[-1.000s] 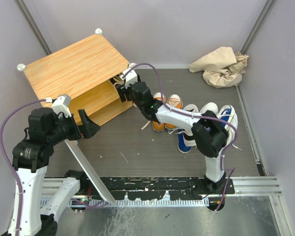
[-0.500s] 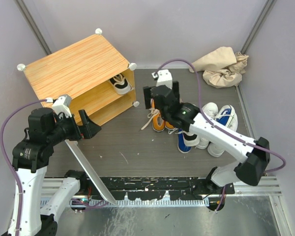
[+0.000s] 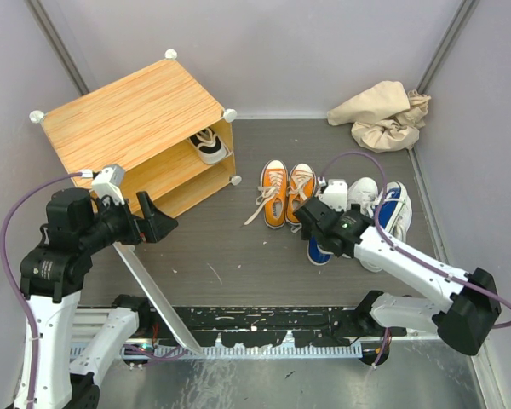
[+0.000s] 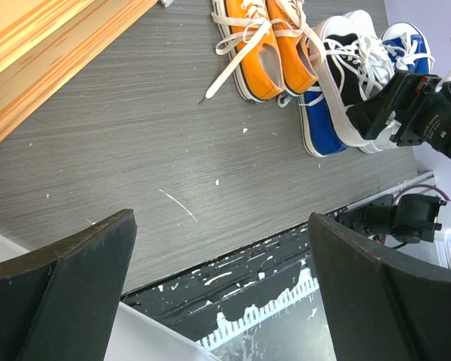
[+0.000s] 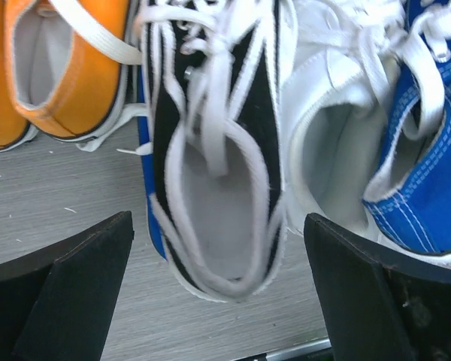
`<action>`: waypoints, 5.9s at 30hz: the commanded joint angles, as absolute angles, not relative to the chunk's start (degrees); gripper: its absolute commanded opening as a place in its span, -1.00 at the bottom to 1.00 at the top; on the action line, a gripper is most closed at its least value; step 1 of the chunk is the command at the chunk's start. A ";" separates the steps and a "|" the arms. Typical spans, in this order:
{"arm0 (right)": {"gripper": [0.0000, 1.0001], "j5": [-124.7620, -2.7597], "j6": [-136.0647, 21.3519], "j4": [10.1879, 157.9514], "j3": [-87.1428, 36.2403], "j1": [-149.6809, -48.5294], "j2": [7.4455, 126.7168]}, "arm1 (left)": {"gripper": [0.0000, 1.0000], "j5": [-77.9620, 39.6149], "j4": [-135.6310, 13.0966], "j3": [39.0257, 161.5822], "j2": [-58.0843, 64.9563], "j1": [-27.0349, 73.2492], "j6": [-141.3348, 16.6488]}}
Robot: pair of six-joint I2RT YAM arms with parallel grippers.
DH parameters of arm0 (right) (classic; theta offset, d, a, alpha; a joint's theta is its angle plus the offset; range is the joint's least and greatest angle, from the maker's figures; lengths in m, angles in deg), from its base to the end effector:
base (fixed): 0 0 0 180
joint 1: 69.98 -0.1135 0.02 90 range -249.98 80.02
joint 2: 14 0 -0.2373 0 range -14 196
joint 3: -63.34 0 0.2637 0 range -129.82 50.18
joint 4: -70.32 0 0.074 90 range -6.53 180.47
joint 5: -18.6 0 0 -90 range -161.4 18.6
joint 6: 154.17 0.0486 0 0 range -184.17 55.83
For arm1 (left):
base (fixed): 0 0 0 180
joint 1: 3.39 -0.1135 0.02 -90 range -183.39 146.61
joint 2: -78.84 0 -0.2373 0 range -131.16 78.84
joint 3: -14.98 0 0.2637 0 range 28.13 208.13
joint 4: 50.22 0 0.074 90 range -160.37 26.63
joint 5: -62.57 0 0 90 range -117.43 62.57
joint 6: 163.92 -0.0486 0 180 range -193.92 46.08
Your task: Place and organize the shoes in the shoe cabinet
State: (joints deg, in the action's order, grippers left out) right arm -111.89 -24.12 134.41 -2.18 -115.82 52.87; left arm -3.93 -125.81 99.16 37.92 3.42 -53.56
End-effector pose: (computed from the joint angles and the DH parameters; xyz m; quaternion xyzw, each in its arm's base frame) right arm 0.1874 0.1477 0.2246 0.0272 0.9193 -0.1116 0.3764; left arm 0.1297 -0.0350 0.3862 -0.0036 0.8633 -0.2843 0.4171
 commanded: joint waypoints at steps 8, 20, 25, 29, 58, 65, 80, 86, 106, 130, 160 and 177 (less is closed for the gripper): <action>0.66 -111.39 -19.61 131.30 3.23 -112.94 49.05 | 0.96 -2.47 -122.18 98.10 38.82 3.81 -53.19; -0.91 -111.82 -24.35 127.28 2.42 -112.85 50.65 | 0.96 -3.17 -122.69 97.97 38.63 3.81 -53.45; -0.98 -114.88 -26.84 128.87 -0.60 -112.93 46.82 | 0.96 -3.33 -122.70 98.08 38.89 3.84 -53.33; -0.98 -115.63 -30.87 130.56 -6.98 -112.94 42.67 | 0.96 -3.68 -122.81 98.28 38.94 3.82 -53.44; -0.98 -75.30 -47.89 113.36 -30.54 -116.47 57.71 | 0.96 -6.15 -123.31 99.93 39.26 3.86 -53.97; -0.98 -72.06 -47.99 106.26 -36.61 -116.47 67.23 | 0.96 -4.19 -122.69 99.69 38.90 3.81 -53.88; -0.98 -70.32 -42.02 92.37 -49.00 -117.22 86.14 | 0.96 -2.54 -122.43 99.84 38.28 3.81 -54.06; -0.98 -73.91 -40.14 87.31 -51.57 -118.96 90.92 | 0.96 -2.47 -122.87 99.63 38.58 3.82 -54.23; -0.98 -89.35 -36.99 82.56 -66.20 -120.78 108.07 | 0.96 -1.77 -123.36 98.35 39.03 3.81 -54.43; 0.24 -89.23 -40.95 68.74 -52.69 -123.18 100.66 | 0.96 -2.34 -124.32 97.95 39.15 3.87 -55.11; 0.59 -102.37 -36.70 105.48 -13.07 -112.94 68.15 | 0.96 1.02 -123.77 98.13 39.16 3.90 -56.96; 0.46 -95.63 -34.85 101.10 -8.11 -109.12 77.27 | 0.96 2.29 -123.67 97.14 39.73 3.90 -57.29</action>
